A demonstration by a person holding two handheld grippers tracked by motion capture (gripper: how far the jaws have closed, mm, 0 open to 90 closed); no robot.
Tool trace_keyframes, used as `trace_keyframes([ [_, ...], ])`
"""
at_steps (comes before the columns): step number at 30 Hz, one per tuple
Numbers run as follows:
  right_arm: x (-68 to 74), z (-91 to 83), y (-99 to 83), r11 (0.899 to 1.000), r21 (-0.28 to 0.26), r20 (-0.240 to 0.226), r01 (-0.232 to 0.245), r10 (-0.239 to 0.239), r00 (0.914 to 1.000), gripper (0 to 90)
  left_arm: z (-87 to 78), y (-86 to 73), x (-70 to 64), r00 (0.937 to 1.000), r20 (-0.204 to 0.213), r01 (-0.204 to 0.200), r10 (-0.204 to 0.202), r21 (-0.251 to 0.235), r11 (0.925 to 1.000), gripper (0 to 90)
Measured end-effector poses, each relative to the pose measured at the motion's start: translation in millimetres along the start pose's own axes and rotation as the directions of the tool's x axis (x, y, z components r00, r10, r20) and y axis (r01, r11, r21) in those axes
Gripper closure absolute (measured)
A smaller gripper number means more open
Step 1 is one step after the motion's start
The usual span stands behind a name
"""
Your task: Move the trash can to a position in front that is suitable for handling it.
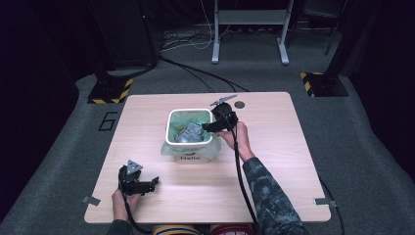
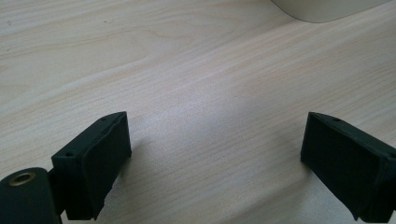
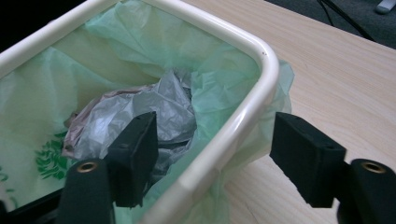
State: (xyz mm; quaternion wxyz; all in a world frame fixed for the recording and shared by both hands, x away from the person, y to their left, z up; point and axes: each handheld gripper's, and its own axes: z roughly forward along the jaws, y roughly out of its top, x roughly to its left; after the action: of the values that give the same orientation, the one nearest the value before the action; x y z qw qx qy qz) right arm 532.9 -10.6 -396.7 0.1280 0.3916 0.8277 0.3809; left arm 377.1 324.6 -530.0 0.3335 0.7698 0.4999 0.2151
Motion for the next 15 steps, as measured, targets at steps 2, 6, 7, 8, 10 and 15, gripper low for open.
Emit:
trace_keyframes([
  [2,0.3,5.0,1.3,1.0,0.016,0.001,-0.016,0.016,0.9999,35.6,-0.2,-0.2,-0.3,1.0,-0.001,0.0,0.0,-0.002,1.0,8.5],
  [6,0.2,10.9,1.9,0.999,0.031,0.014,-0.039,0.039,0.9992,39.3,-0.2,-0.2,-0.3,1.0,-0.003,-0.001,0.001,-0.002,1.0,8.5],
  [7,-0.9,13.9,1.3,0.998,0.038,0.024,-0.05,0.049,0.9985,45.6,-0.2,-0.1,-0.1,1.0,-0.002,-0.005,0.005,-0.001,1.0,8.5],
  [8,-1.3,15.0,0.9,0.997,0.04,0.028,-0.059,0.057,0.998,46.1,-0.2,-0.1,-0.1,1.0,-0.002,-0.005,0.005,-0.001,1.0,8.5],
  [10,-1.5,15.8,0.4,0.997,0.04,0.034,-0.067,0.065,0.9973,47.9,-0.2,-0.2,-0.3,1.0,-0.003,-0.004,0.004,-0.002,1.0,8.5],
  [15,-2.6,16.2,-2.5,0.992,0.016,0.052,-0.126,0.125,0.9908,54.8,-0.4,-0.3,-0.7,1.0,-0.007,-0.003,0.003,-0.002,1.0,8.5],
])
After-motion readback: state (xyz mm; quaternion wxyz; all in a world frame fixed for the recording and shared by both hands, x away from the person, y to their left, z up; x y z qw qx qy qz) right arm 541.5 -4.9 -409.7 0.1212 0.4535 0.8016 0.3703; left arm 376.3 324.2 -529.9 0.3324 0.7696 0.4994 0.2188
